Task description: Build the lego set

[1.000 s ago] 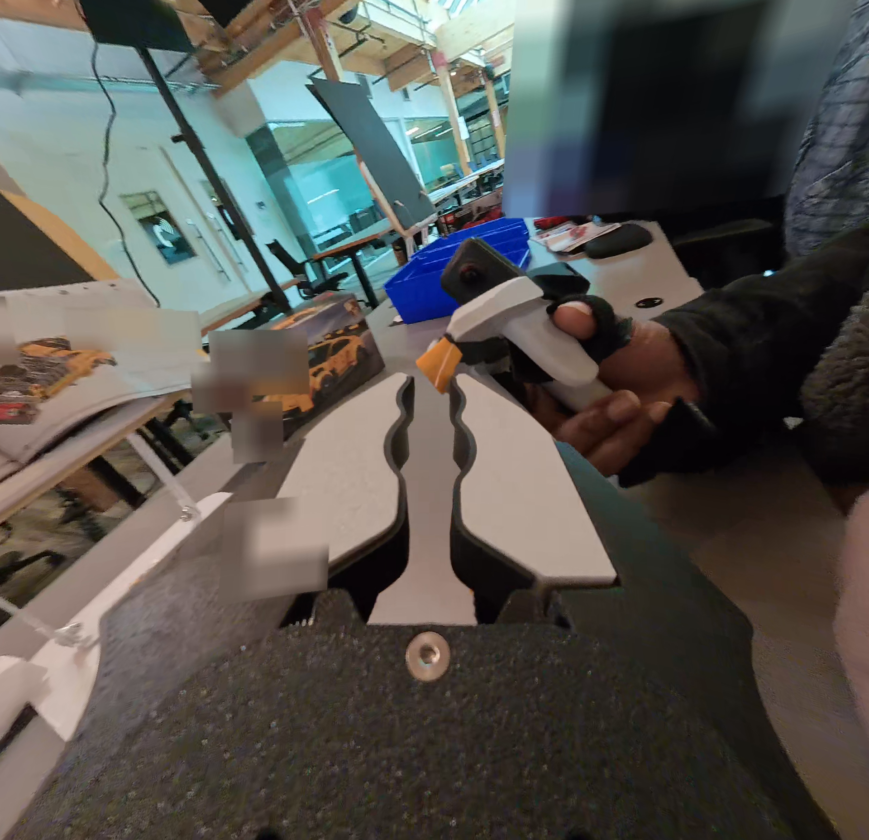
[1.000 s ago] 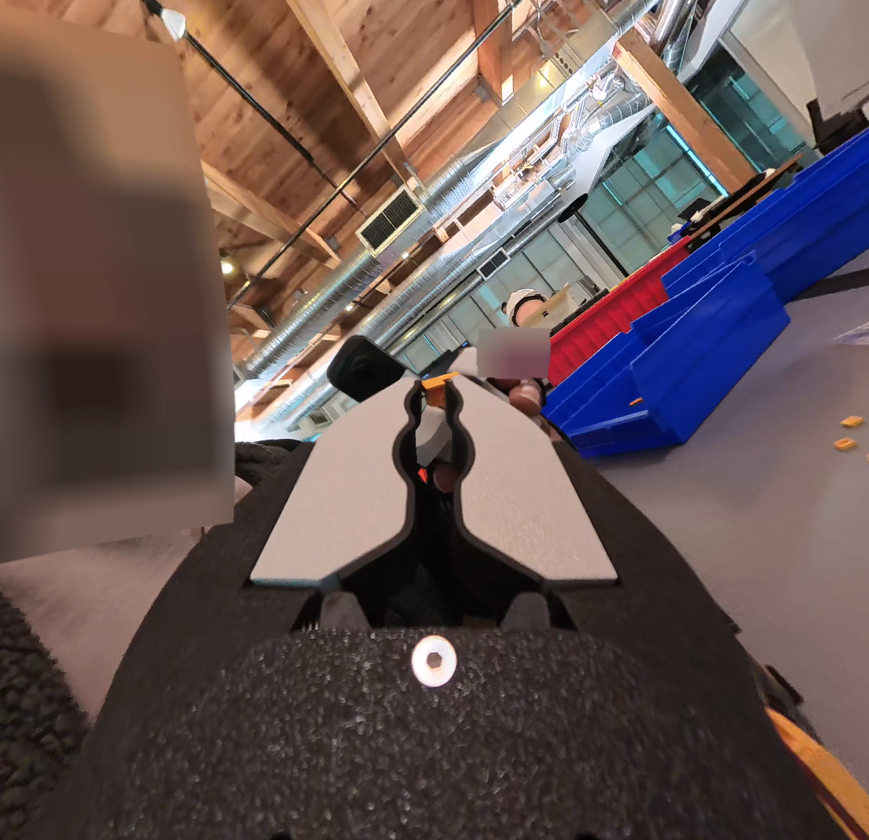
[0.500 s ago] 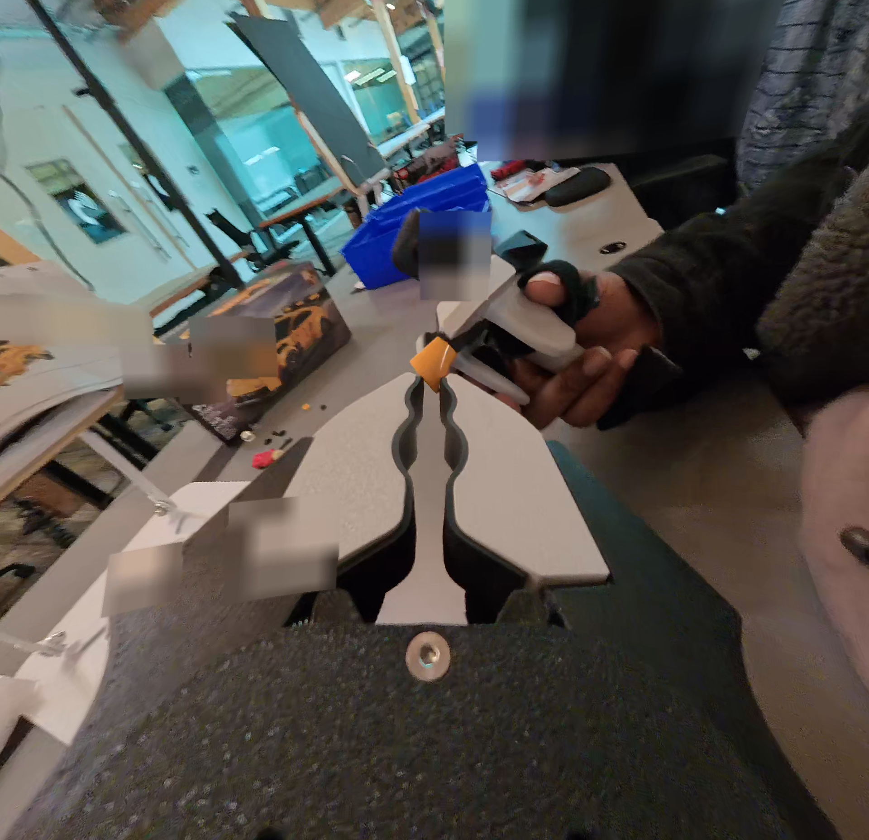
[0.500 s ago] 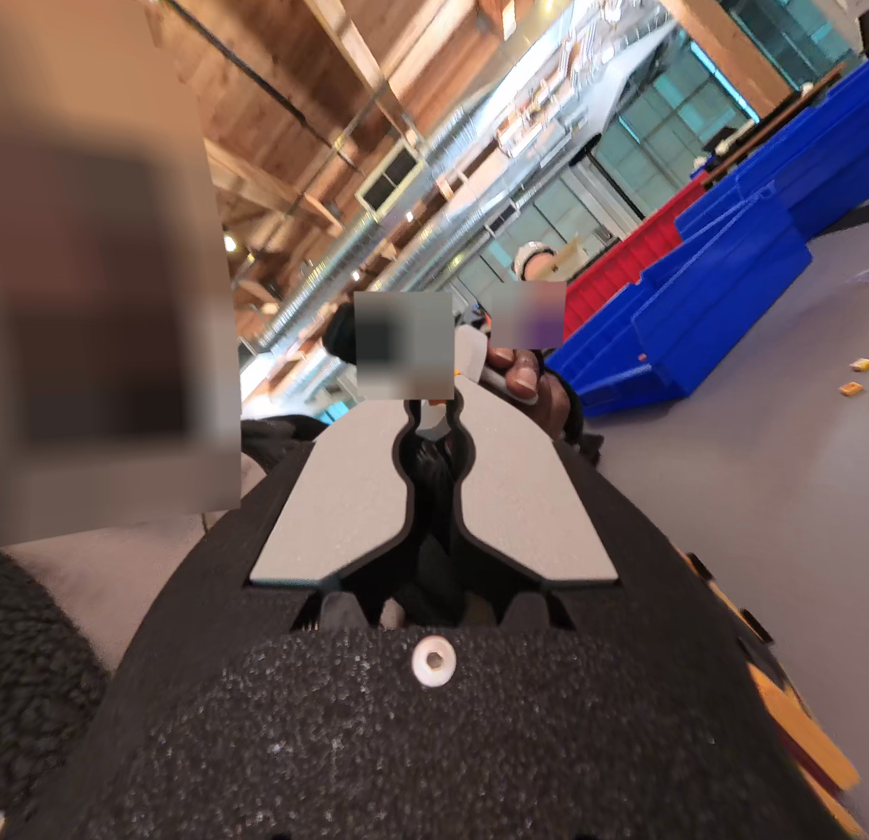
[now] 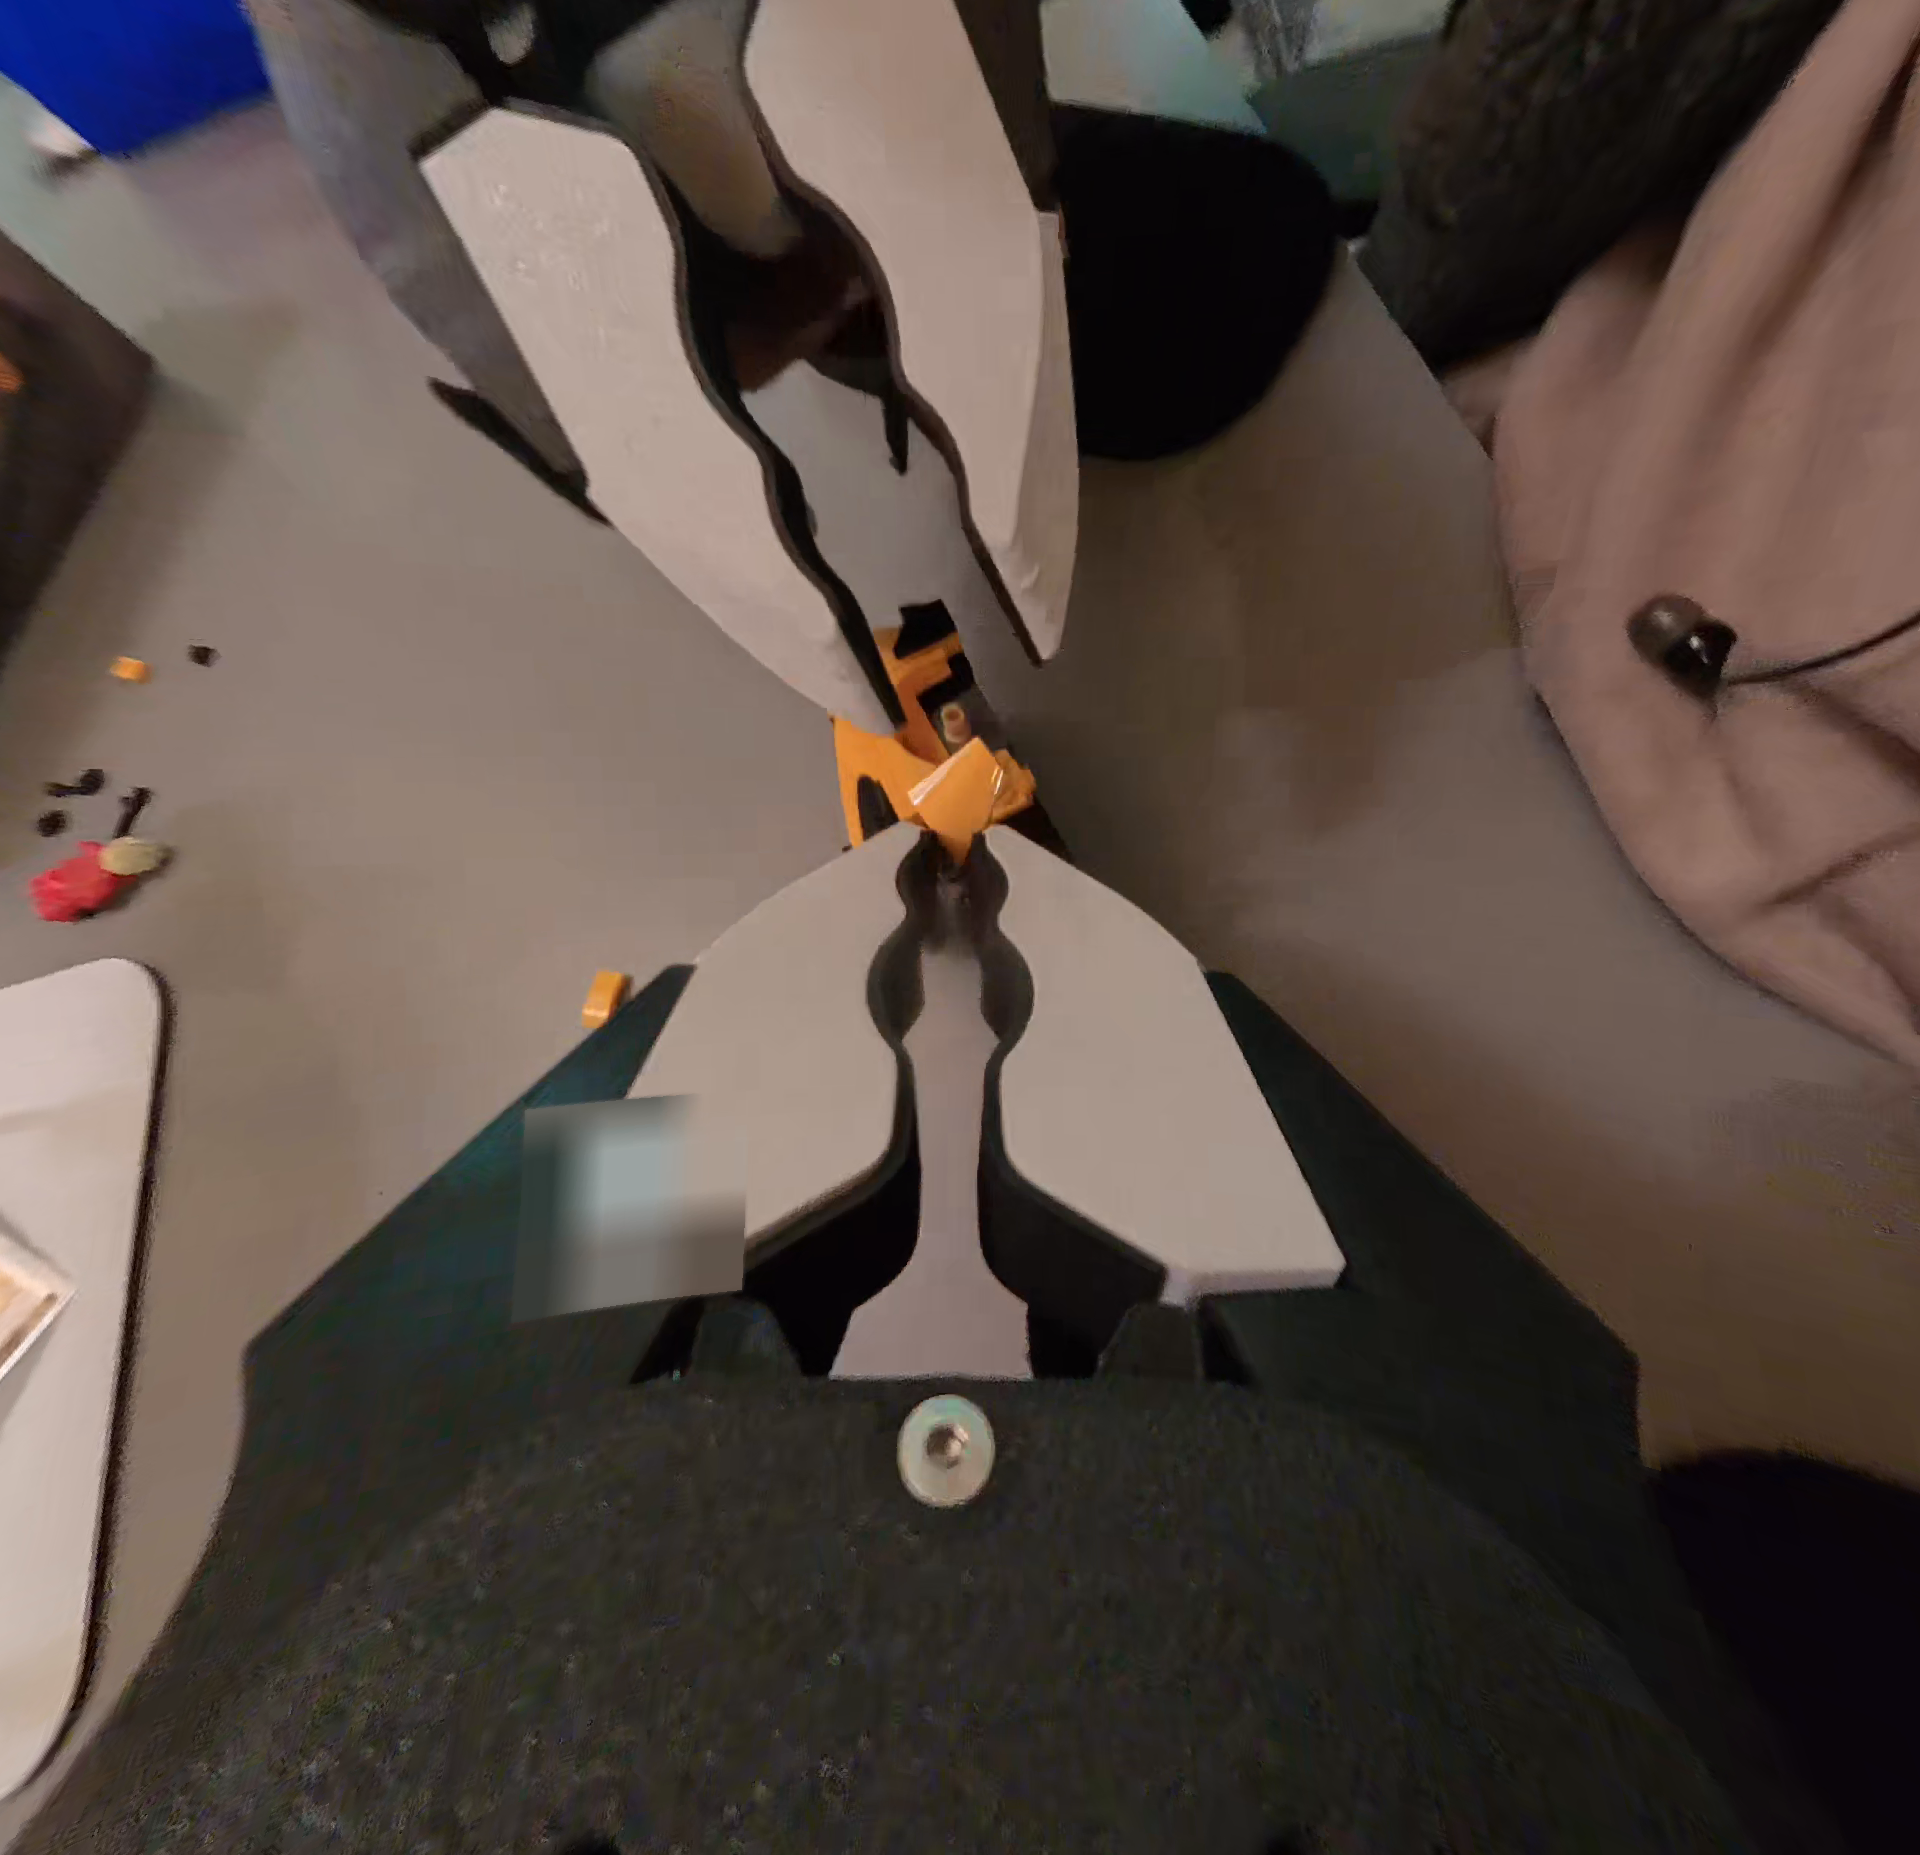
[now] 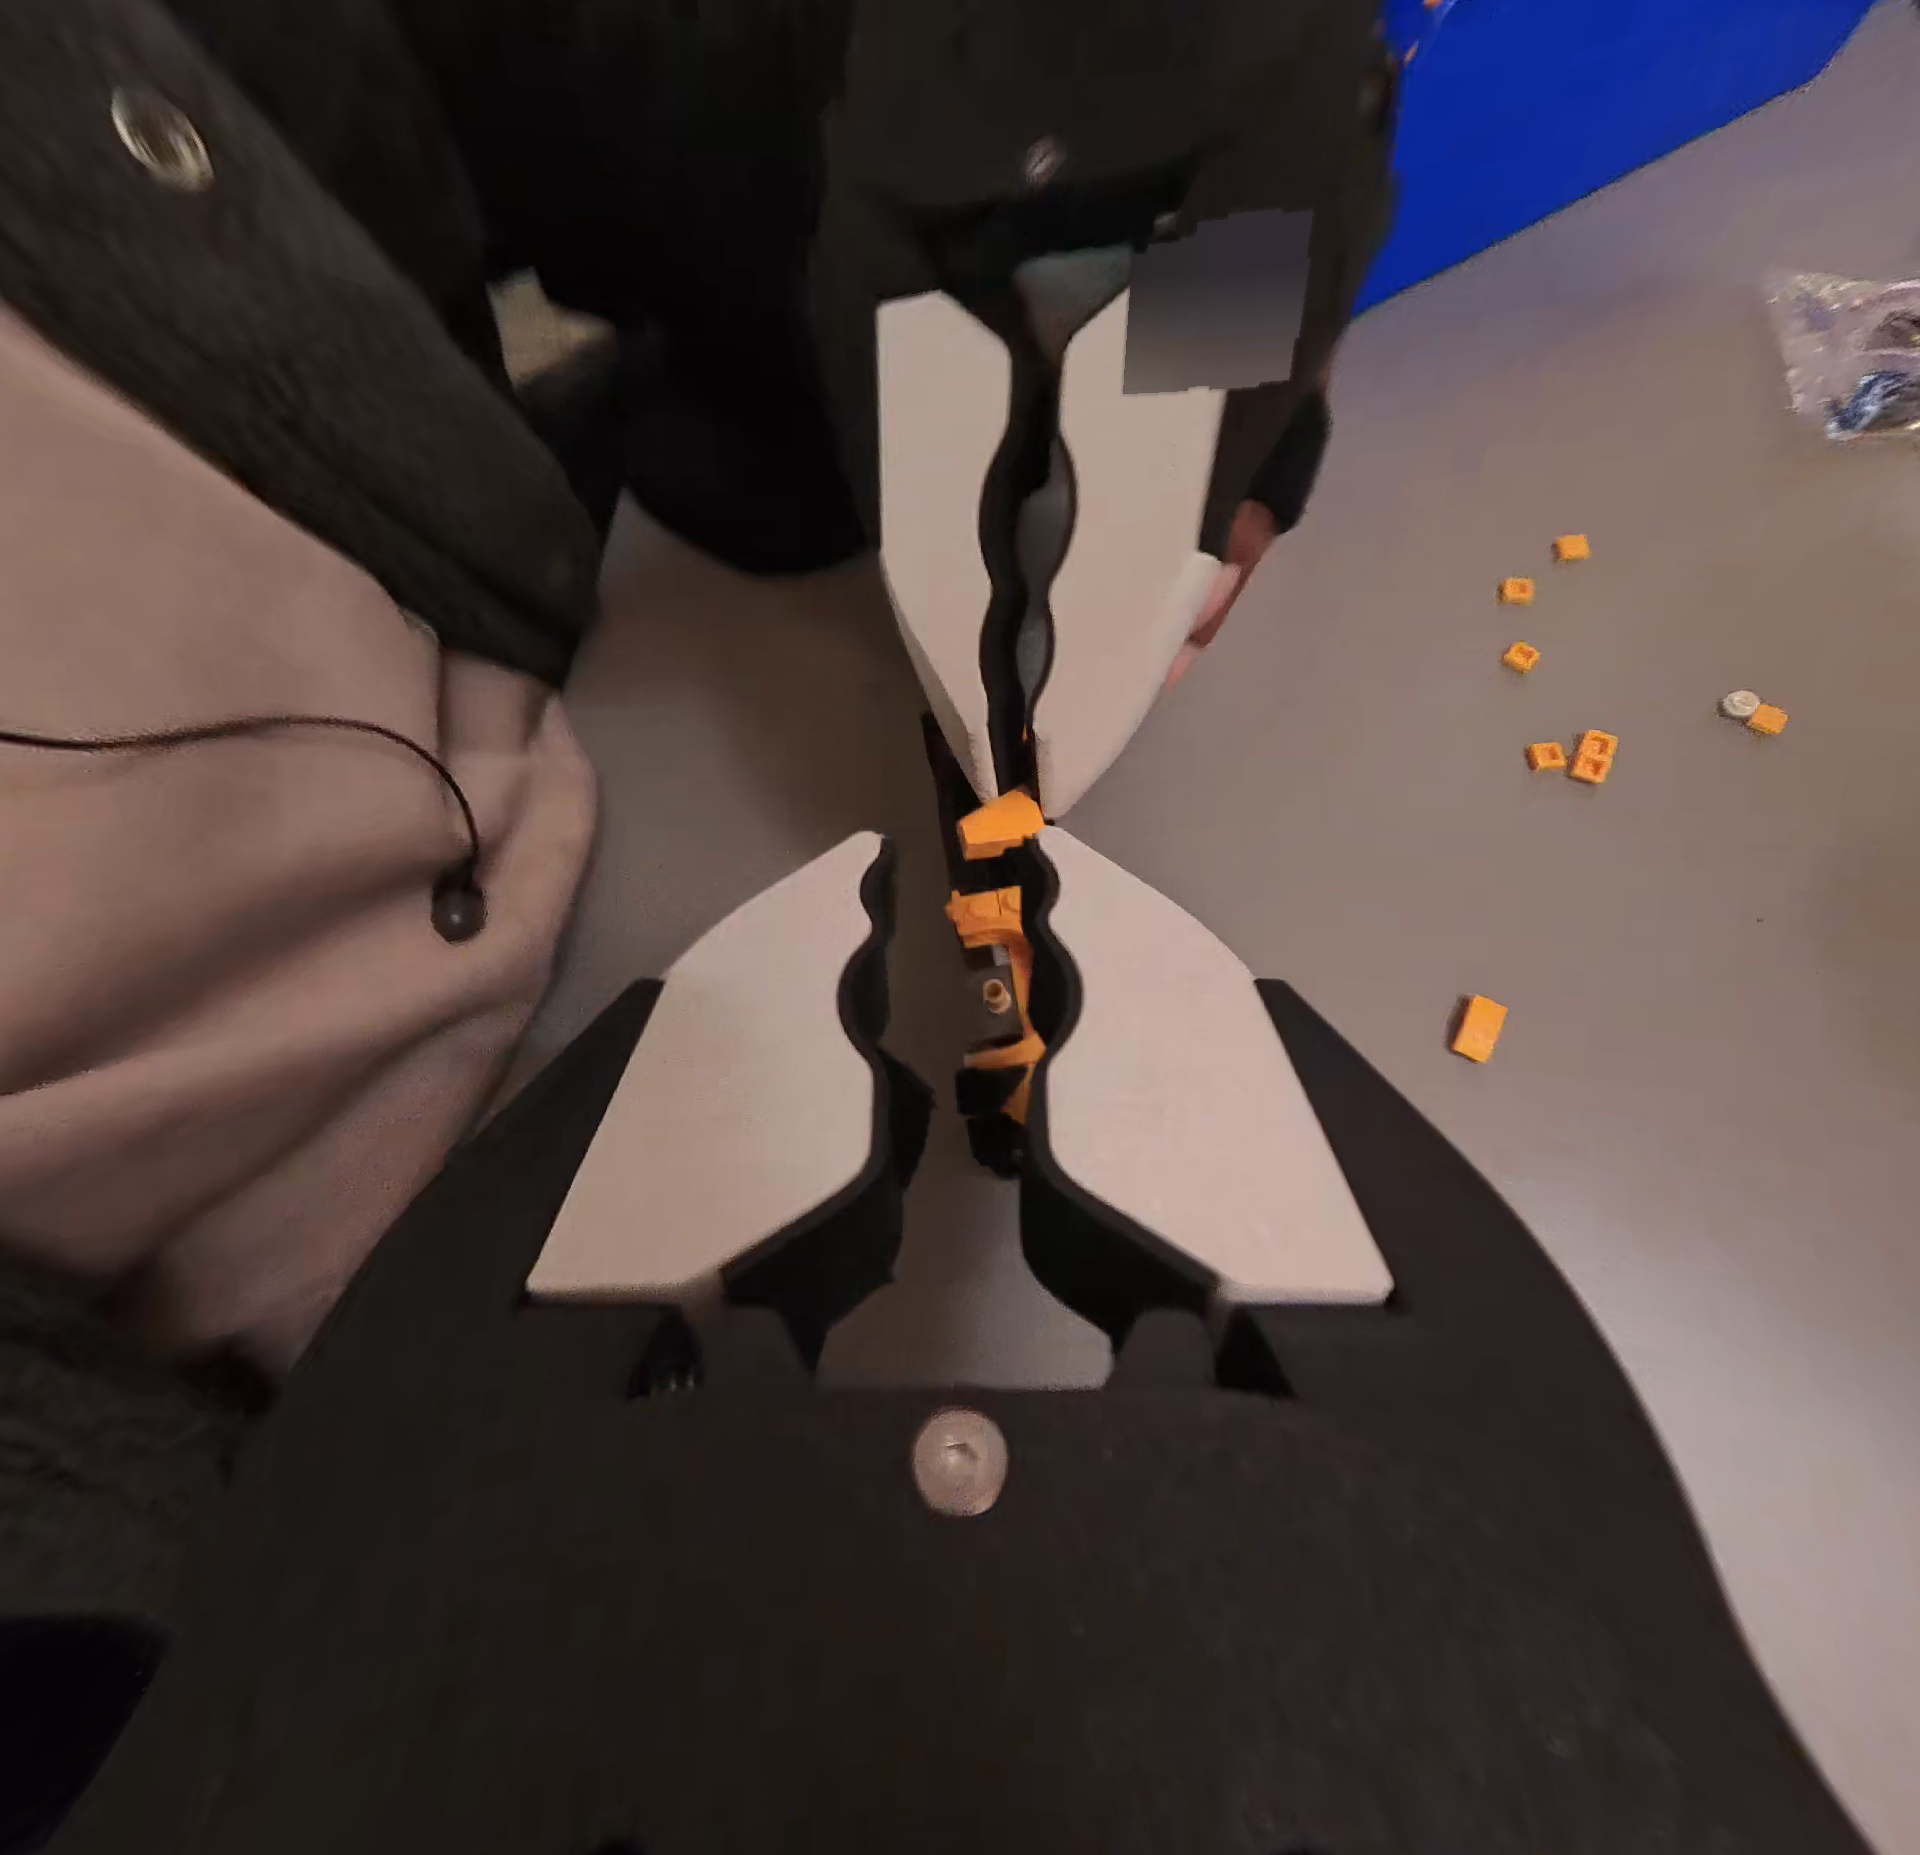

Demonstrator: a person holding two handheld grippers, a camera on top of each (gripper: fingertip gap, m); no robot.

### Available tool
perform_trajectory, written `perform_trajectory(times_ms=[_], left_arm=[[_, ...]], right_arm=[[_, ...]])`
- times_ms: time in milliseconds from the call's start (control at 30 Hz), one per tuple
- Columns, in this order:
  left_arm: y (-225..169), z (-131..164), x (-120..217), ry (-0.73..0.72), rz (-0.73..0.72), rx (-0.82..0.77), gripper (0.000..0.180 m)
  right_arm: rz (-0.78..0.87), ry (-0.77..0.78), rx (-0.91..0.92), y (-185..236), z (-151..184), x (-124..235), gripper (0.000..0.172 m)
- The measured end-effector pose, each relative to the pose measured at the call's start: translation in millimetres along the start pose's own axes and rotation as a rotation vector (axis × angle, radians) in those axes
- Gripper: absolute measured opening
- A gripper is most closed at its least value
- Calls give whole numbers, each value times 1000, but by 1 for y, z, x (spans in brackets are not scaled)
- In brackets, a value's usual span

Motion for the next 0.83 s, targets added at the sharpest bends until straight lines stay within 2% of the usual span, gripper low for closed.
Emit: perform_trajectory(times_ms=[100, 333, 833], left_arm=[[4, 2, -4, 54, 92, -4, 5], [0, 9, -13, 140, 232, -13, 5], [0, 6, -16, 204, 211, -53, 6]], right_arm=[[-14, 81, 51, -3, 7, -9, 22], [-22, 120, 86, -5, 19, -11, 24], [6, 64, 88, -2, 22, -10, 26]])
Point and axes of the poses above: each gripper's, where its closed fingertips meet, x back along the fingers, z out of its underside, y = z × x across the jaws, the point moved 2 cm from there along x, back along the fingers, and after that the axes turned 2 degrees about -y, right-handed, at the moved point
